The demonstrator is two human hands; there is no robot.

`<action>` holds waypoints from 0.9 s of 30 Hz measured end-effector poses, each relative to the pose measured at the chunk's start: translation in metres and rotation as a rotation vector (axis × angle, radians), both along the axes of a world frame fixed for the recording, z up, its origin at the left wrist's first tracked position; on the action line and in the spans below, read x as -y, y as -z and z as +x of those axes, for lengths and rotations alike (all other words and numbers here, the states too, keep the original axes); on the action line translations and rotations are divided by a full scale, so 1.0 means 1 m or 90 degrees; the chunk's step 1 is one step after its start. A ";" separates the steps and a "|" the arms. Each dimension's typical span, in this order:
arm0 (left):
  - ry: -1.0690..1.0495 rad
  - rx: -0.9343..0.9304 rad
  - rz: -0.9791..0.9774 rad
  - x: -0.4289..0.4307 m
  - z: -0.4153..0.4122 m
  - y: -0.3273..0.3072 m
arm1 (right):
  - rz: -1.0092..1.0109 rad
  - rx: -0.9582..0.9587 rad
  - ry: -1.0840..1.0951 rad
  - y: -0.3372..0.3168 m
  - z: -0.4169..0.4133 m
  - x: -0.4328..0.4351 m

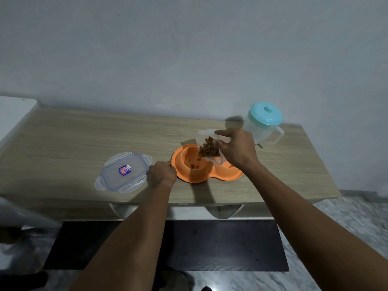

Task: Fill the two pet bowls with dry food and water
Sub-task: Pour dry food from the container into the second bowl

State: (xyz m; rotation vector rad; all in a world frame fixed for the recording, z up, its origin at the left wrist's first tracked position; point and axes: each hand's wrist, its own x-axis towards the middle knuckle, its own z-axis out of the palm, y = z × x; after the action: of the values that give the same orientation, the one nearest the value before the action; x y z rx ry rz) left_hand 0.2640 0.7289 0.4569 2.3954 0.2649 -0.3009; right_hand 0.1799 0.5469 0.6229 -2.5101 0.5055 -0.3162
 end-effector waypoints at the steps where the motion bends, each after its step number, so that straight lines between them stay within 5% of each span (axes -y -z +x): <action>1: 0.000 0.002 0.003 0.000 0.000 0.000 | -0.004 -0.002 -0.001 0.000 0.000 0.000; 19: 0.000 0.004 -0.001 0.000 -0.002 -0.002 | 0.000 0.007 0.020 -0.005 0.003 -0.005; 27: 0.011 -0.001 -0.007 -0.001 -0.003 -0.005 | 0.120 0.011 0.073 -0.005 0.002 0.001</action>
State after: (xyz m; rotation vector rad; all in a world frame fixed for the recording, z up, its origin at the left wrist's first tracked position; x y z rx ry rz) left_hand 0.2608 0.7304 0.4622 2.3878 0.2418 -0.3109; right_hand 0.1815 0.5455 0.6282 -2.2993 0.6424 -0.3188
